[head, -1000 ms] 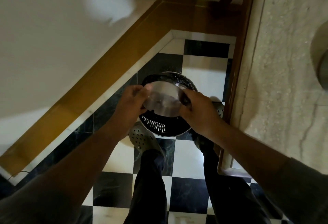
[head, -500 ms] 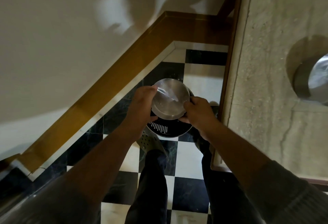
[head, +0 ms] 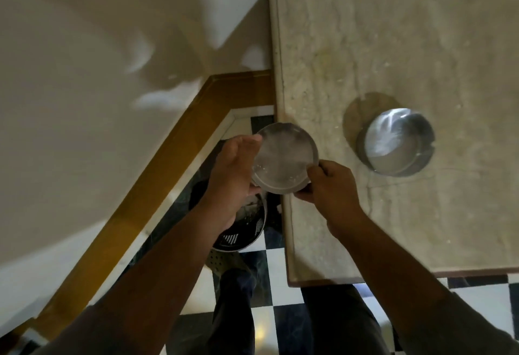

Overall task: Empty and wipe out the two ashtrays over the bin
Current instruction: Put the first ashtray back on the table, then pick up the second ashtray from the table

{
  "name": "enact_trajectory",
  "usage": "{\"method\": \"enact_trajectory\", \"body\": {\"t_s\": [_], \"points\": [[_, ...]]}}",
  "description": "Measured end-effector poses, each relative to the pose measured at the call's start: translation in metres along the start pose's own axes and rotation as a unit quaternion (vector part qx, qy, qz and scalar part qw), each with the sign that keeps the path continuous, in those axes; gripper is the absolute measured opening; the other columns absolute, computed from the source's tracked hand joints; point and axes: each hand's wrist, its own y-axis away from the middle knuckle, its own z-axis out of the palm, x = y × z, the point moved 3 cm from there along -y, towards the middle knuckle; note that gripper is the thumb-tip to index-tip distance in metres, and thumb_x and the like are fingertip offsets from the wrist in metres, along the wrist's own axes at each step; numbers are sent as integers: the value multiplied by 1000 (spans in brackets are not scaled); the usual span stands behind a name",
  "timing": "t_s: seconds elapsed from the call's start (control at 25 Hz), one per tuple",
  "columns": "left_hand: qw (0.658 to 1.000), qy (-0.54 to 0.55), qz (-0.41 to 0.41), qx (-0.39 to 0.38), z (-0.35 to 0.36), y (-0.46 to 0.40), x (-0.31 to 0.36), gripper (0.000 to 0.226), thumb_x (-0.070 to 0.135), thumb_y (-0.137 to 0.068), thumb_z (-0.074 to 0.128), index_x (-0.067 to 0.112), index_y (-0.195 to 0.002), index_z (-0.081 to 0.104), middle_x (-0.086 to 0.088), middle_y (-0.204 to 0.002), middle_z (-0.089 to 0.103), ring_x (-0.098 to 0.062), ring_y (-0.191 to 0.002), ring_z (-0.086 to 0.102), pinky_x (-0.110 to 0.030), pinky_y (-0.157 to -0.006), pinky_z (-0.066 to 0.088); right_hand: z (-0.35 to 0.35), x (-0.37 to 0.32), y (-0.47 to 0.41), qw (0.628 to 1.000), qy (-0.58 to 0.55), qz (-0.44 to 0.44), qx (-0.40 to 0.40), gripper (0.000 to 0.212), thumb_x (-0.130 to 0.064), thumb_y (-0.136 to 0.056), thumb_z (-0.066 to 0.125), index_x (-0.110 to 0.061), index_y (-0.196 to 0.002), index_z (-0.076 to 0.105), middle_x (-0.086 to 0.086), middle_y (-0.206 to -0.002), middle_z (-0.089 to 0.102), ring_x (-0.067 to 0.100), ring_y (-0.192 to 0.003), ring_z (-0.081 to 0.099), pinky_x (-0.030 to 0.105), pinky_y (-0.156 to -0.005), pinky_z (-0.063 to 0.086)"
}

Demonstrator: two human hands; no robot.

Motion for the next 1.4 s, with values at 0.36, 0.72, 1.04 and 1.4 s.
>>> {"method": "enact_trajectory", "body": {"t_s": [0.36,0.72,1.04,1.4], "points": [[999,-41,3,-30,74,-13,19,43,60,-78,53,31,-108,64,-11,-124,66,-32,-112,66,-37,-70,54,-52,8,-20,995,-69,22,67,23,-16,-99,51,-4,-103,70,15,-101,72,23,-82,74,32,-64,64],[998,-52,24,-31,75,-29,22,52,58,-85,52,23,-123,60,-12,-129,64,-32,-115,66,-39,-77,59,-39,2,-17,991,-92,-8,99,29,-21,-96,58,-35,-72,66,-5,-79,72,20,-81,75,46,-76,64],[996,-52,35,62,71,-5,25,23,48,-97,45,33,-93,61,0,-101,68,-24,-97,69,-41,-77,57,-51,18,1,983,-153,50,87,12,-38,-85,63,-40,-82,75,2,-92,78,20,-92,74,49,-89,59],[967,-221,125,18,162,1,91,38,56,-97,40,27,-101,64,2,-112,64,-22,-115,60,-48,-105,46,-112,30,3,936,-292,91,173,24,-34,-92,65,-20,-75,74,13,-89,75,28,-92,74,42,-87,61]]}}
